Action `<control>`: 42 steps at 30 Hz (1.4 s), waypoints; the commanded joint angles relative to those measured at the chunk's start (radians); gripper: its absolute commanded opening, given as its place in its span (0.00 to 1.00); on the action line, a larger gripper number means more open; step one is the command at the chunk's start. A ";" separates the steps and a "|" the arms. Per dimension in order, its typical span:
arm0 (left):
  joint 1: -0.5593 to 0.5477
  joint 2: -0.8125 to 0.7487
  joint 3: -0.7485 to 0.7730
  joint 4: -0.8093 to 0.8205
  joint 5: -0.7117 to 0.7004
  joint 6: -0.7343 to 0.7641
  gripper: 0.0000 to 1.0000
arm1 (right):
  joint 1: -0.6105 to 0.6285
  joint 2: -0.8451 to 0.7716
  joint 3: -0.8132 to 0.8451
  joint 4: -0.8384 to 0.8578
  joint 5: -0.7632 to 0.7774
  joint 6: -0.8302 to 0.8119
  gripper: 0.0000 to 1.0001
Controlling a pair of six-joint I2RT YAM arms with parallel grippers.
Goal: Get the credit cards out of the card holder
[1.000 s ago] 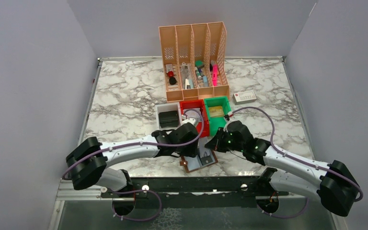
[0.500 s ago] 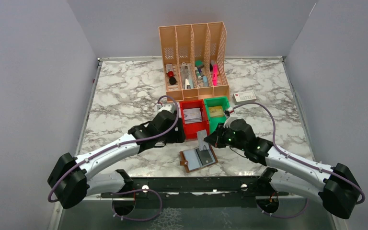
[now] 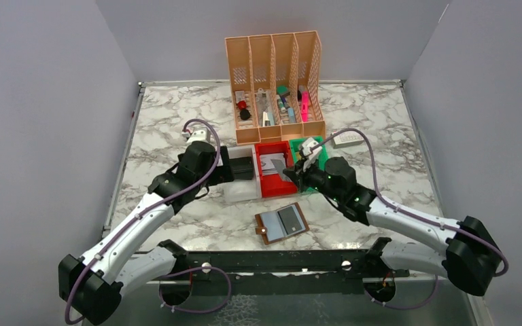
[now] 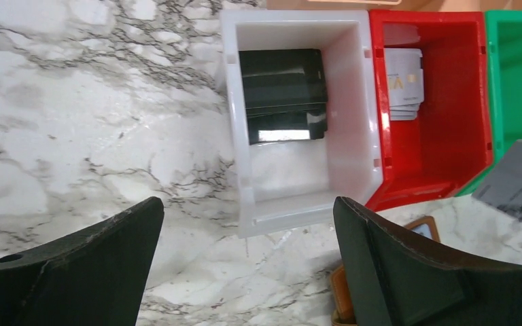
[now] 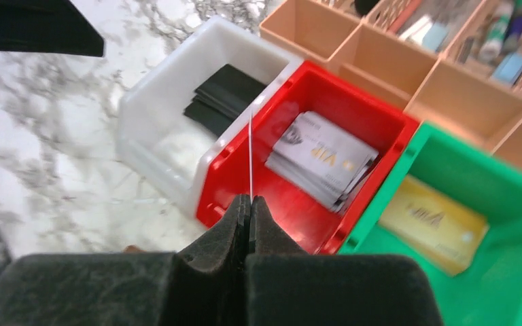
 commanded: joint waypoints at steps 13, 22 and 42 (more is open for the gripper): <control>0.006 0.004 -0.031 -0.066 -0.201 0.121 0.99 | -0.004 0.456 0.209 0.129 0.089 -0.889 0.01; 0.006 0.039 -0.021 -0.072 -0.190 0.135 0.99 | -0.004 0.617 0.295 0.137 0.081 -1.015 0.01; 0.006 0.083 -0.017 -0.073 -0.179 0.148 0.99 | -0.004 0.586 0.329 -0.017 -0.015 -0.949 0.33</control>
